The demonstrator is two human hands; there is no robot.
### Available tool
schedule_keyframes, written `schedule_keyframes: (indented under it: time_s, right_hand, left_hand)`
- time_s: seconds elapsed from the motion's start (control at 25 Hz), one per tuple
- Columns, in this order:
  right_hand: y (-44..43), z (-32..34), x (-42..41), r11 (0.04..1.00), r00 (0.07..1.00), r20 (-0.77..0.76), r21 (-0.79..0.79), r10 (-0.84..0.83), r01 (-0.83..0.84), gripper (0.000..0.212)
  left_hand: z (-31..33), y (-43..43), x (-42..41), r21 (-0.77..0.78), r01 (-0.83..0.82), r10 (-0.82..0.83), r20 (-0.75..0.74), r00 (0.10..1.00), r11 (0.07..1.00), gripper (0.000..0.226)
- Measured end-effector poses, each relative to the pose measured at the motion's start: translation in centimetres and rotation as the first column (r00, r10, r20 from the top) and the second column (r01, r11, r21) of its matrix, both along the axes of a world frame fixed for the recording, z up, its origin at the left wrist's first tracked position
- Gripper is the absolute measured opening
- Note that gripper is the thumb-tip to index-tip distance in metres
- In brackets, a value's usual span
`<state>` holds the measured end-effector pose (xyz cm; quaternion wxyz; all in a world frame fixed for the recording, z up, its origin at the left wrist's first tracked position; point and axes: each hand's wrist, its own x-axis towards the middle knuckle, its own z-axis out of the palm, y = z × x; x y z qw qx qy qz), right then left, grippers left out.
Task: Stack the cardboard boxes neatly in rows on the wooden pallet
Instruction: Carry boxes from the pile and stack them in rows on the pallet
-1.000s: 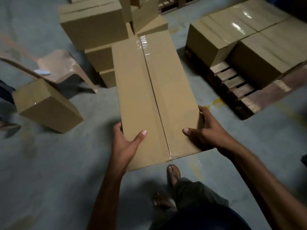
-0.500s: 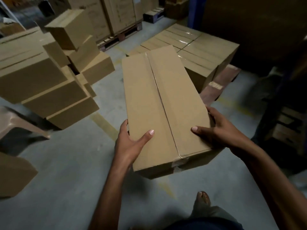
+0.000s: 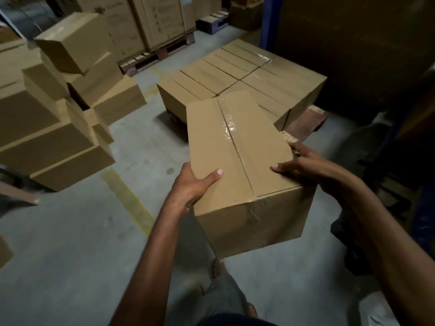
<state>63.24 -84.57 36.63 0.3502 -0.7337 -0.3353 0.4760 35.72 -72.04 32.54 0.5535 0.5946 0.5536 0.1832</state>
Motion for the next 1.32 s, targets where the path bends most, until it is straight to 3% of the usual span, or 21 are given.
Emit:
schedule_keyframes:
  time_s: [0.16,0.36,0.6,0.68,0.88,1.12,1.32]
  right_hand:
    - [6.9,-4.0,8.3,0.996,0.999,-0.026,-0.070,0.048,-0.050,0.061]
    - [16.1,-9.7,17.4,0.971,0.991,-0.012,-0.196,0.136,-0.135,0.098]
    - [25.7,-15.3,26.7,0.911,0.972,-0.058,-0.339,0.229,-0.235,0.102]
    - [30.3,-18.7,30.5,0.891,0.963,-0.093,-0.364,0.253,-0.270,0.099]
    - [41.5,-27.2,38.4,0.869,0.926,-0.131,-0.322,0.353,-0.377,0.094]
    - [53.4,-37.9,42.3,0.869,0.895,-0.077,-0.218,0.439,-0.445,0.092]
    - [57.4,-45.3,43.4,0.870,0.887,-0.075,-0.175,0.455,-0.461,0.094]
  left_hand:
    - [-4.7,5.1,7.0,-0.060,-0.039,0.038,-0.018,0.999,0.997,0.083]
    - [-10.5,10.6,15.9,-0.154,-0.116,0.118,0.006,0.993,0.981,0.049]
    - [-16.4,15.8,24.5,-0.191,-0.301,0.287,-0.099,0.953,0.934,0.084]
    - [-18.9,18.4,28.4,-0.202,-0.370,0.354,-0.112,0.929,0.907,0.072]
    - [-26.7,26.3,37.3,-0.146,-0.487,0.473,-0.121,0.873,0.861,0.051]
    - [-36.8,35.7,41.7,-0.093,-0.548,0.528,-0.177,0.831,0.831,0.079]
    - [-43.3,39.5,42.7,-0.011,-0.564,0.554,-0.172,0.814,0.826,0.091]
